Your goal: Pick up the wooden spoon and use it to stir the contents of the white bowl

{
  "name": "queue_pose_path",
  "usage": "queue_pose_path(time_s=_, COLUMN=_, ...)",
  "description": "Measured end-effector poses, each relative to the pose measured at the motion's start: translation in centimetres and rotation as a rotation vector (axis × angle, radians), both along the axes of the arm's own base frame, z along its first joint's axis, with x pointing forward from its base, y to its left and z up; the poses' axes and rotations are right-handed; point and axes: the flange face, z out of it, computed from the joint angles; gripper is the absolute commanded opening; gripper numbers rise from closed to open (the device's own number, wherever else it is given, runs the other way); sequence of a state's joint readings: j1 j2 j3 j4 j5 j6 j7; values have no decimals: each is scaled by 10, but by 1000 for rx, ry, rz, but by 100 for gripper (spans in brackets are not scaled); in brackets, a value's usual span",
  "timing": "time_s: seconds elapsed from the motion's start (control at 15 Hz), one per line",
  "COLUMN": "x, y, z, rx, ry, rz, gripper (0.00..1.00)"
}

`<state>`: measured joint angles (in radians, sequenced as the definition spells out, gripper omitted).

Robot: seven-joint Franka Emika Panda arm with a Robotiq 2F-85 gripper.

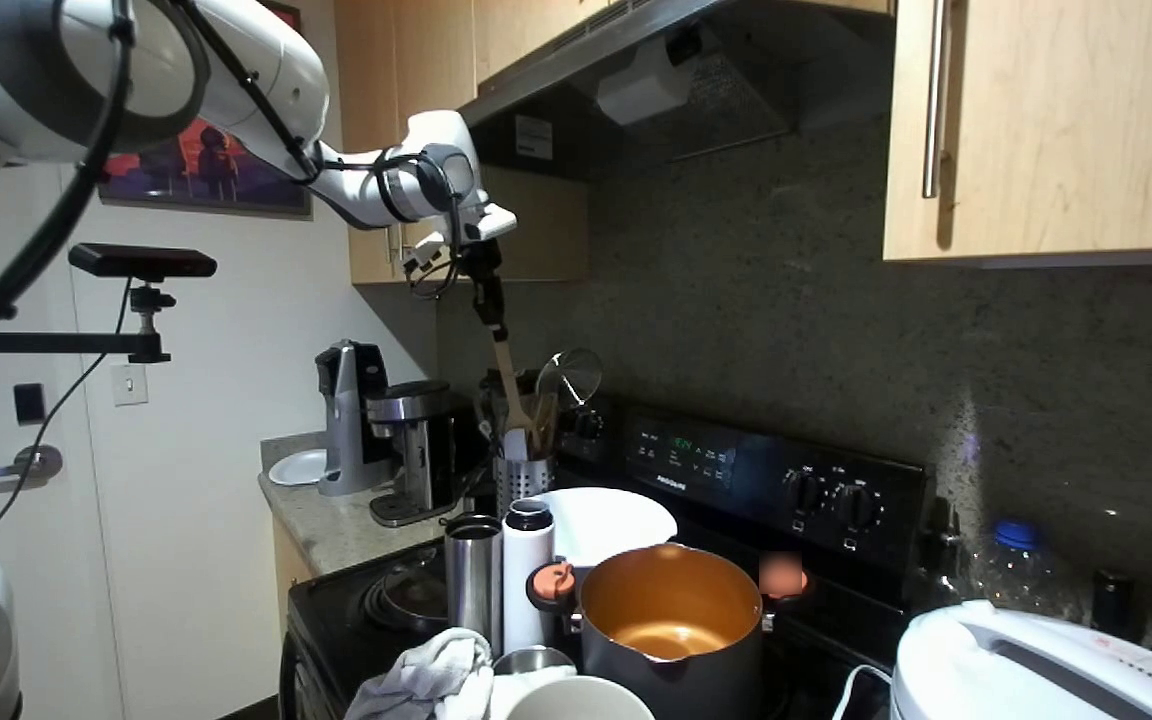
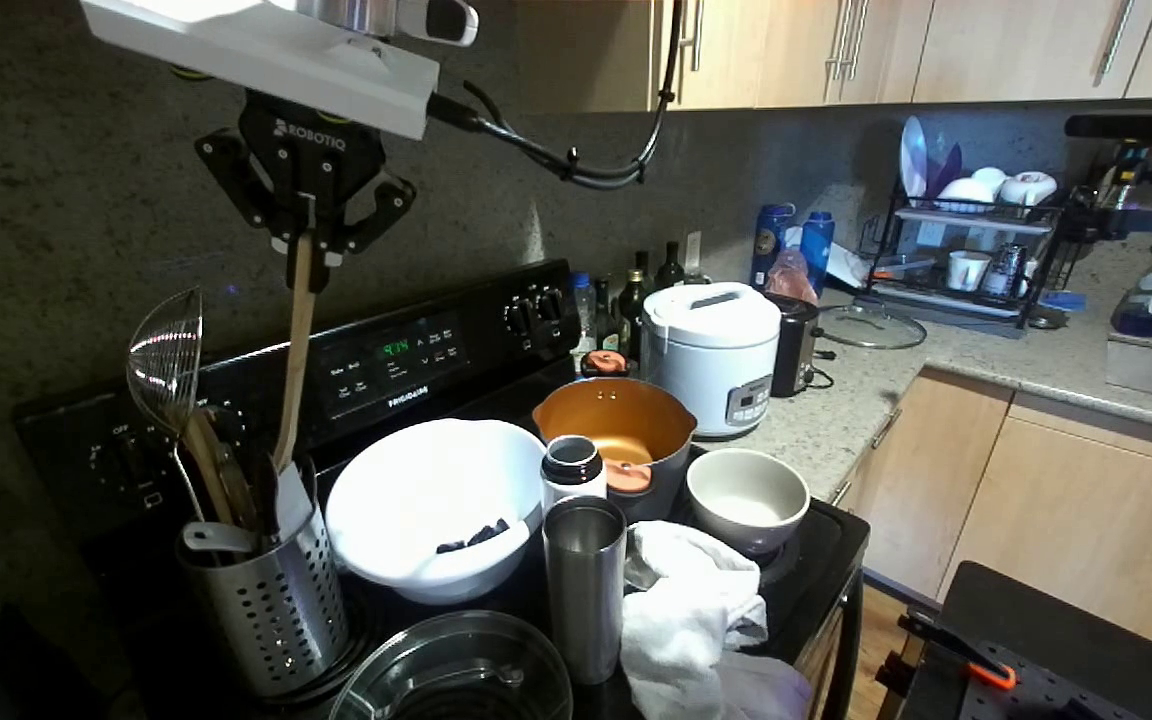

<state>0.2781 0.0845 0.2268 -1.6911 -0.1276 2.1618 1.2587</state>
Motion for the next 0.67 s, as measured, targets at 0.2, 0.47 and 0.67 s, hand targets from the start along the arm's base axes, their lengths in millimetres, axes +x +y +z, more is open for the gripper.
queue_pose_path(time_s=0.2, x=9, y=9, z=-10, rx=-9, ry=22, rz=24, gripper=5)
queue_pose_path(time_s=0.47, x=24, y=23, z=-37, rx=-16, ry=58, rz=40, gripper=5)
queue_pose_path(time_s=0.67, x=33, y=31, z=-54, rx=-29, ry=90, rz=47, gripper=5)
